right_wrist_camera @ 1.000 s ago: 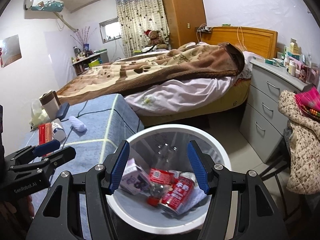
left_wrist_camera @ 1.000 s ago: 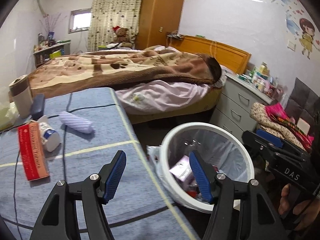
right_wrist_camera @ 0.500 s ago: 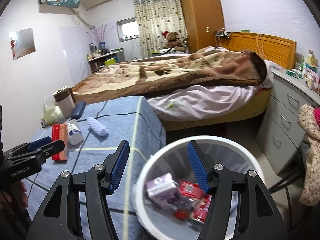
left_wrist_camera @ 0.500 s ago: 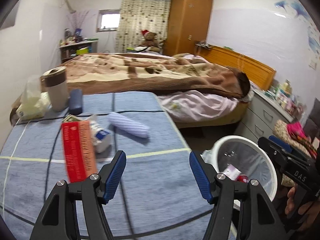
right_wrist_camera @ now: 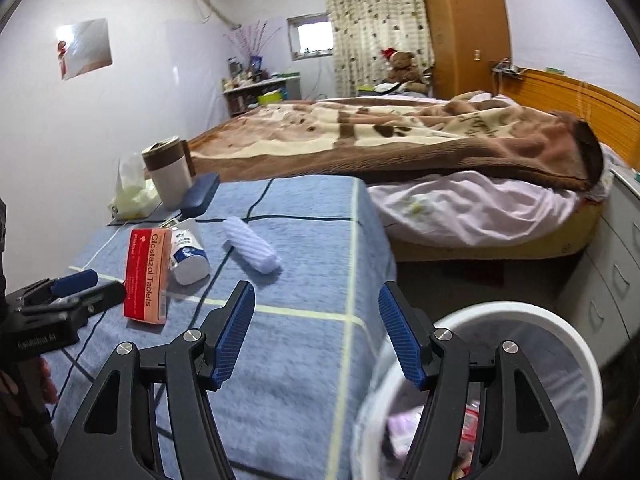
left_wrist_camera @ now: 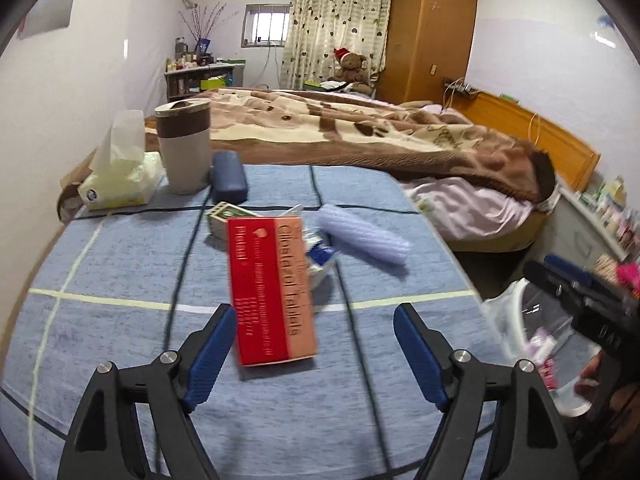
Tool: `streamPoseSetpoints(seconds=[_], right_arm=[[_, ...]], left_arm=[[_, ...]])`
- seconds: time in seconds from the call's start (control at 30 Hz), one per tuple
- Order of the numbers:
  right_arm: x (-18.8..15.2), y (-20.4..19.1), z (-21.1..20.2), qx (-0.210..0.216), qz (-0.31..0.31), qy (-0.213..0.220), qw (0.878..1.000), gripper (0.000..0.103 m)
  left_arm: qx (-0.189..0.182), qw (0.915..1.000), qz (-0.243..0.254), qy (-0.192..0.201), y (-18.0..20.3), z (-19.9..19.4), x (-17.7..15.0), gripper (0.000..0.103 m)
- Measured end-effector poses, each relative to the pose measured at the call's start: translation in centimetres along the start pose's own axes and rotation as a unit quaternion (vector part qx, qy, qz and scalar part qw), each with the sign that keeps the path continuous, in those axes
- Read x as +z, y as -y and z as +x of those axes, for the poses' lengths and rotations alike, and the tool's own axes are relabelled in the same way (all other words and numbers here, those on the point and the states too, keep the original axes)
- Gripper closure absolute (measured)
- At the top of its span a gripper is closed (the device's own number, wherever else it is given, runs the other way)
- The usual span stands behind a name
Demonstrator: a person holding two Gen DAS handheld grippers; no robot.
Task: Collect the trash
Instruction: 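Move both open grippers back toward the table, then grasp the red Cilostazol Tablets box with the left gripper while the right grasps the foam net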
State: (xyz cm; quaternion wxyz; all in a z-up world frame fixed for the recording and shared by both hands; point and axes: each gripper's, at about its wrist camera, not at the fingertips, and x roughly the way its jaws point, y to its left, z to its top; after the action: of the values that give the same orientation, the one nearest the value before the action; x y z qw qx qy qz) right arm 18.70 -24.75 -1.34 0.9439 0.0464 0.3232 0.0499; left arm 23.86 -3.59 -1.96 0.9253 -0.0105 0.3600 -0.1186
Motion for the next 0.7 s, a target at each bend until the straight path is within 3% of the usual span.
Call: streamPoseSetpoints(seconds=[0.13,0.43,0.7], right_arm=[[0.6,-0.9,1.5,0.011,-0.022,0.009,1.000,0.037],[1.8,-1.5,6.4,0.038,-0.035,-0.047,0.998,0.037],[2.7,-2.9,9.0,0.044,-0.079,-0.060,0.994,0.037]], left_arm=[[0.005,0.9999,-0.004,-0.013,-1.1,1.1,0.0,0.017],[0.019,0.9983,-0.041,-0.038,-3.1,4.0,0.4,0.017],[0.034,0.9972,-0.053,-0.040,-3.4,6.1,1.0,0.017]])
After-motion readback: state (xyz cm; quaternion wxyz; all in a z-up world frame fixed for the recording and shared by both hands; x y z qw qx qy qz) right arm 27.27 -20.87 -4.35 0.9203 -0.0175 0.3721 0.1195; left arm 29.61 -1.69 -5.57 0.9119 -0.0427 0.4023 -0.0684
